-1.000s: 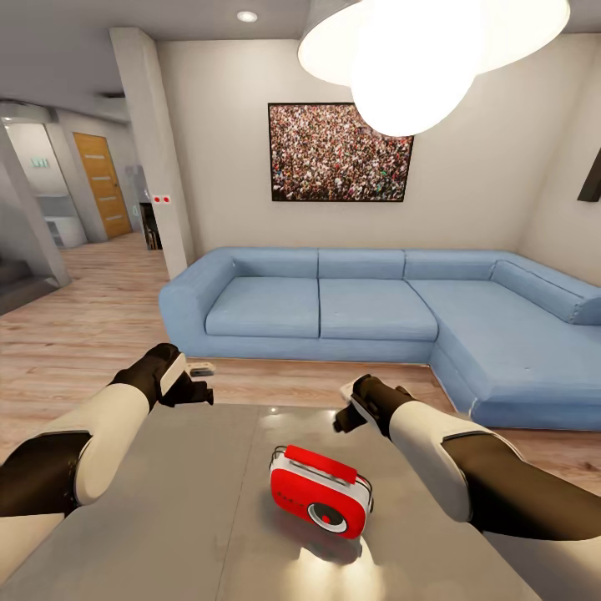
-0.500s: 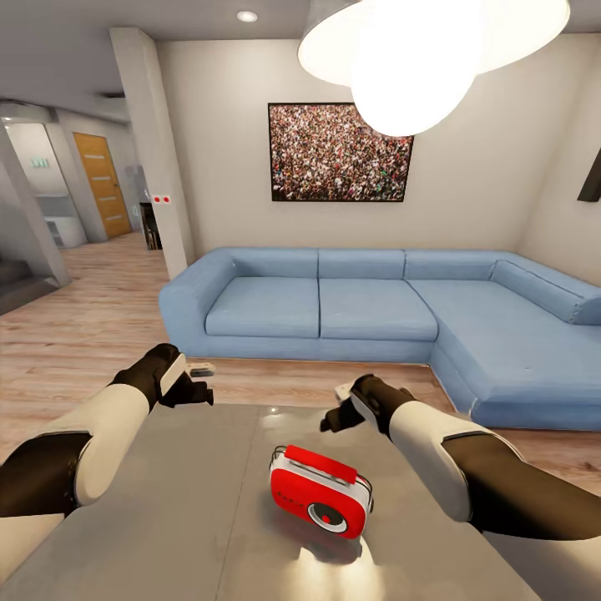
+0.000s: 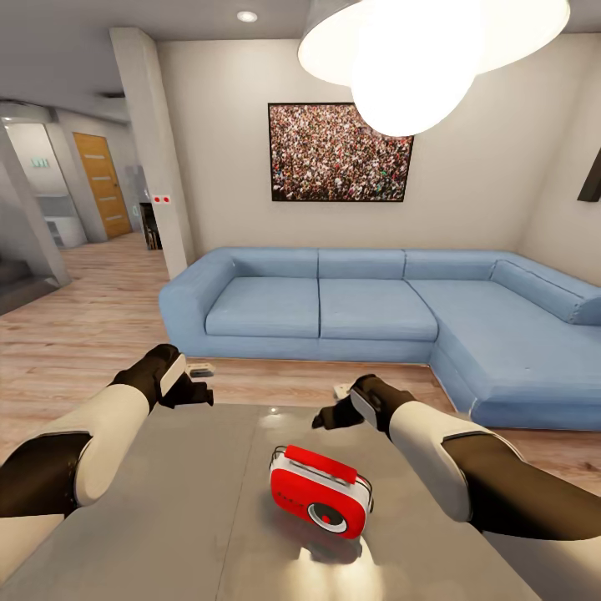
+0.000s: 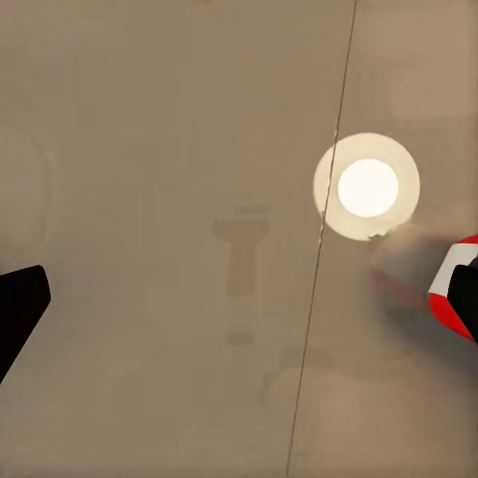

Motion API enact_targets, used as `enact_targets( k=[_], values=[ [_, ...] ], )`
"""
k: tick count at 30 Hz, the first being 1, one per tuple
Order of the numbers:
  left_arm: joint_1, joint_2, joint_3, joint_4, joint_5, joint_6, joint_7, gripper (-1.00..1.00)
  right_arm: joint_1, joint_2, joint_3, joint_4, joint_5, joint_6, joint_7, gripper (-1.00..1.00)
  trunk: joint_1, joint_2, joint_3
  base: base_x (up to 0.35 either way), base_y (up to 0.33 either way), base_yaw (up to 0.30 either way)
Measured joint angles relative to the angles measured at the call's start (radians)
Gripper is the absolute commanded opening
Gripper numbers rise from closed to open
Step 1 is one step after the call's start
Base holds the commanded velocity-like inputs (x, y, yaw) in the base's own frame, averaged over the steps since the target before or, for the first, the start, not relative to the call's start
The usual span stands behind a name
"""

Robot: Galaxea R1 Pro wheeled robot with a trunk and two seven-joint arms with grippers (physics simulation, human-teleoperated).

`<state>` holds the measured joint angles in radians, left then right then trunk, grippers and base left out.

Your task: Turn on the radio receiver that's on the table in the living room.

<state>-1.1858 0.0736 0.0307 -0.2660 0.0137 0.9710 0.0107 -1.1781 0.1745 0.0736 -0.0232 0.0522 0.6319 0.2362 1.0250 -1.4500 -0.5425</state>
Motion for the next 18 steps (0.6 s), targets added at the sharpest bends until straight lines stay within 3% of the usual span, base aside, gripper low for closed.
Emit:
enact_targets(
  k=[7,11,13,18],
  values=[
    [0.001,0.000,0.000,0.001,0.000,0.000,0.000,1.00,0.000,0.000,0.002,0.001,-0.012,0.000,0.000,1.00,0.000,0.000,0.000,0.000,0.000,0.000],
    [0.002,0.001,0.001,0.001,0.000,0.000,0.000,1.00,0.000,0.000,0.008,0.002,-0.002,-0.003,-0.049,1.00,0.000,0.000,0.000,0.000,0.000,0.000],
    [0.002,0.001,0.001,0.001,0.000,0.000,0.000,1.00,0.000,0.000,0.009,0.001,0.019,-0.002,-0.079,1.00,0.000,0.000,0.000,0.000,0.000,0.000],
    [0.002,0.000,0.000,0.000,0.000,0.000,0.000,1.00,0.000,0.000,0.013,0.002,0.173,-0.001,-0.151,1.00,0.000,0.000,0.000,0.000,0.000,0.000]
  ],
)
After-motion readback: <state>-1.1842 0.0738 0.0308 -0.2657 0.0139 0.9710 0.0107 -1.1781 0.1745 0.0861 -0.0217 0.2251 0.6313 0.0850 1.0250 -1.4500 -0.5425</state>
